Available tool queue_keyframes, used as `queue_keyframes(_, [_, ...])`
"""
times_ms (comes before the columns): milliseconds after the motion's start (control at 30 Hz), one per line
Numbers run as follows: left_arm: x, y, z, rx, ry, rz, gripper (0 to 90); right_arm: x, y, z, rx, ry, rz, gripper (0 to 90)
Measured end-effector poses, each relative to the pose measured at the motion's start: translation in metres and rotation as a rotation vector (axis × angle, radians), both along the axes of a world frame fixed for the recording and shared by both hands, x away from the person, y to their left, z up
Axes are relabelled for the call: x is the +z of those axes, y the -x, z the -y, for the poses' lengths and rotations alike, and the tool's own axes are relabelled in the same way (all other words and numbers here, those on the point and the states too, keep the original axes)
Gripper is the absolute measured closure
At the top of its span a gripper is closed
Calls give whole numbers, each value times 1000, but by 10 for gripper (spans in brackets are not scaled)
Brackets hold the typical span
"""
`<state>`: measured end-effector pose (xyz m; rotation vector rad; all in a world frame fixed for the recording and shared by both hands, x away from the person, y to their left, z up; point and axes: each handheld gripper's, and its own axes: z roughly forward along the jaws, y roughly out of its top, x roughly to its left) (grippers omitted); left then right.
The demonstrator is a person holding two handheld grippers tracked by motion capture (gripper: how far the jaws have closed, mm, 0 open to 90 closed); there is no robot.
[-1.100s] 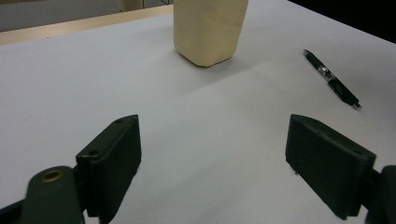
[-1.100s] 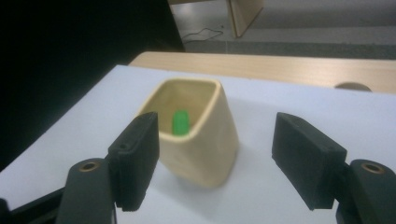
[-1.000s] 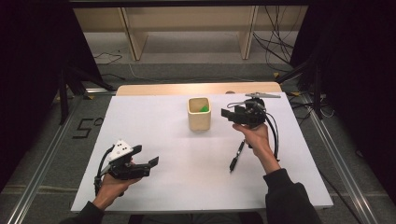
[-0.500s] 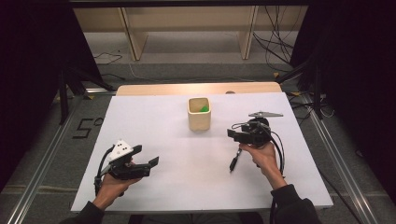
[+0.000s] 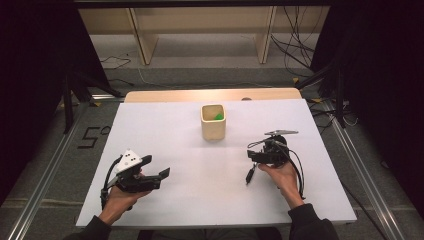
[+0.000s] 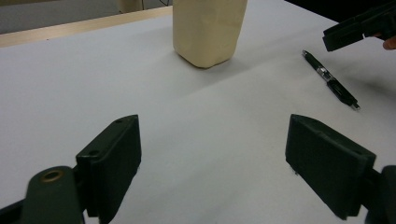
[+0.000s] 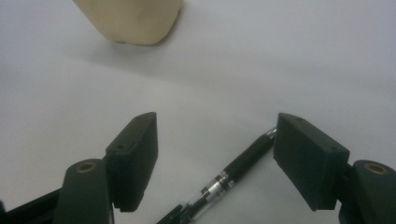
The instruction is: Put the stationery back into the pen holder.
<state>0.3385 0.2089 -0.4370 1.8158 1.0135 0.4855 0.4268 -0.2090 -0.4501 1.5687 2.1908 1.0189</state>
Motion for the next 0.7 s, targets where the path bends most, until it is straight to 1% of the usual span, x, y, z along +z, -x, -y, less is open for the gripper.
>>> queue_keyframes(133, [0,0,0,-1,7,5,178,-5,3,-1,2,9,-17,349])
queue_keyframes(233, [1,1,0,-1,12,12,177,-9,4,-3,-2,7,-34,372])
queue_keyframes(333, [1,1,0,0,17,13,177,-12,5,-4,-7,34,-43,394])
queue_keyframes(433, [1,1,0,0,17,11,177,-14,6,-5,-10,32,-58,418])
queue_keyframes(500, [1,1,0,0,19,12,177,-16,6,-7,-12,45,-62,430])
queue_keyframes(600, [0,1,0,-1,17,10,177,-18,7,-7,-21,50,-73,445])
queue_keyframes(700, [1,1,1,-2,18,11,177,-20,8,-9,-23,70,-76,454])
